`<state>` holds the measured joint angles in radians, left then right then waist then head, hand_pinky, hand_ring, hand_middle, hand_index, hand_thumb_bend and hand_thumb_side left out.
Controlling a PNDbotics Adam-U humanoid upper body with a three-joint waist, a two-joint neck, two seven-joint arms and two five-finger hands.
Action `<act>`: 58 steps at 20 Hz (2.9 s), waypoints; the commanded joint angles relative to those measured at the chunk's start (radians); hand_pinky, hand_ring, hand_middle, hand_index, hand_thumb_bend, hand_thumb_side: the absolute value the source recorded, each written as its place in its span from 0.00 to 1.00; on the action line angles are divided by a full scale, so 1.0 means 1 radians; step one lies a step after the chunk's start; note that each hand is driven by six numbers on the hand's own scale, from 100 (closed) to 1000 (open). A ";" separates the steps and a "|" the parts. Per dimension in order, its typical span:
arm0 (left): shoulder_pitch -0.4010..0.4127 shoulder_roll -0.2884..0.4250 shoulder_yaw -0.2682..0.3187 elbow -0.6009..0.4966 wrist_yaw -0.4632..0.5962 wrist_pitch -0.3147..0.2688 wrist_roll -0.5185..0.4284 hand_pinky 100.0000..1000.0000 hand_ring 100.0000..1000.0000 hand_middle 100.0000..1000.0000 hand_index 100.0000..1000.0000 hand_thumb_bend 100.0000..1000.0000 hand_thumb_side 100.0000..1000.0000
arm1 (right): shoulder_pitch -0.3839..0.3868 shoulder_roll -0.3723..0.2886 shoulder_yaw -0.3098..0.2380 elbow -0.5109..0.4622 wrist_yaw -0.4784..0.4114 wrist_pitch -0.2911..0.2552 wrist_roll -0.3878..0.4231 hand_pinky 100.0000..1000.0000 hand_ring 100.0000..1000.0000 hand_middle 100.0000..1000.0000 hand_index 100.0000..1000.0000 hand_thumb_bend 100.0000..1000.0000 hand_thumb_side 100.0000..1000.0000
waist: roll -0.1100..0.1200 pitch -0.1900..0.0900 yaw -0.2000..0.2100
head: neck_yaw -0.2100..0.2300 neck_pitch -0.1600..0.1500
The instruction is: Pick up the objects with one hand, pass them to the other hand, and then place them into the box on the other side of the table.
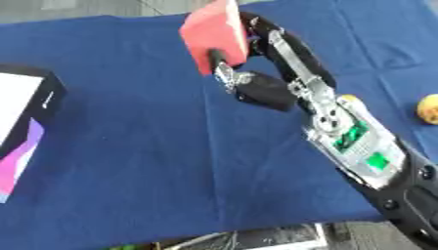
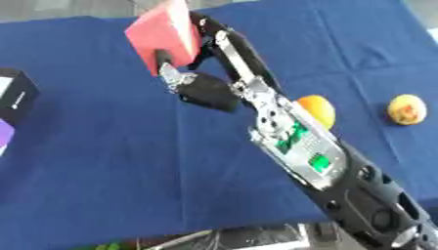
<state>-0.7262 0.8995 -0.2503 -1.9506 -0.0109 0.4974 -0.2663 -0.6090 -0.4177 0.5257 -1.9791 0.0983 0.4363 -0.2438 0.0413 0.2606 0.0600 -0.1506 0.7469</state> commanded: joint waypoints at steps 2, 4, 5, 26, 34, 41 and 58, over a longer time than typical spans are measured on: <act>-0.047 0.023 -0.020 0.013 -0.064 0.017 -0.137 0.82 0.80 0.77 0.89 0.41 0.67 | -0.036 0.022 0.019 -0.020 0.022 0.019 -0.018 0.77 0.51 0.40 0.51 0.00 0.38 | 0.002 -0.020 0.006 | -0.001 0.009; -0.064 0.020 -0.033 0.018 -0.083 0.030 -0.190 0.83 0.81 0.77 0.89 0.44 0.66 | -0.046 0.034 0.028 -0.016 0.042 0.021 -0.021 0.77 0.52 0.40 0.51 0.00 0.36 | 0.003 -0.018 0.010 | -0.006 0.012; -0.071 0.020 -0.041 0.018 -0.091 0.038 -0.214 0.84 0.81 0.78 0.90 0.46 0.66 | -0.049 0.040 0.032 -0.010 0.055 0.020 -0.022 0.77 0.52 0.41 0.51 0.00 0.35 | 0.004 -0.017 0.012 | -0.009 0.015; -0.040 0.095 -0.162 -0.049 -0.108 0.089 -0.041 0.84 0.81 0.77 0.90 0.57 0.54 | -0.052 0.090 0.153 0.205 0.335 -0.243 -0.050 0.77 0.52 0.40 0.51 0.00 0.06 | 0.004 0.020 0.010 | -0.009 0.009; -0.045 0.079 -0.200 -0.049 -0.147 0.069 -0.045 0.86 0.83 0.78 0.89 0.57 0.46 | -0.050 0.100 0.172 0.231 0.351 -0.314 -0.090 0.76 0.51 0.40 0.51 0.00 0.09 | 0.003 0.031 0.010 | 0.014 0.006; -0.075 0.053 -0.241 -0.049 -0.197 0.072 -0.126 0.87 0.84 0.79 0.88 0.57 0.43 | -0.057 0.097 0.181 0.208 0.312 -0.314 -0.101 0.76 0.51 0.40 0.51 0.00 0.09 | 0.005 0.034 0.010 | 0.016 0.006; -0.170 -0.023 -0.311 -0.049 -0.345 0.094 -0.241 0.87 0.85 0.80 0.89 0.61 0.40 | -0.065 0.066 0.181 0.103 0.258 -0.266 -0.091 0.75 0.51 0.40 0.51 0.00 0.10 | 0.007 0.027 -0.002 | 0.016 -0.023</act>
<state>-0.8782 0.8655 -0.5680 -1.9891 -0.3423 0.5888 -0.4986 -0.6605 -0.3377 0.7157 -1.8442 0.3636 0.1655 -0.3364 0.0467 0.3099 0.0568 -0.1383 0.7364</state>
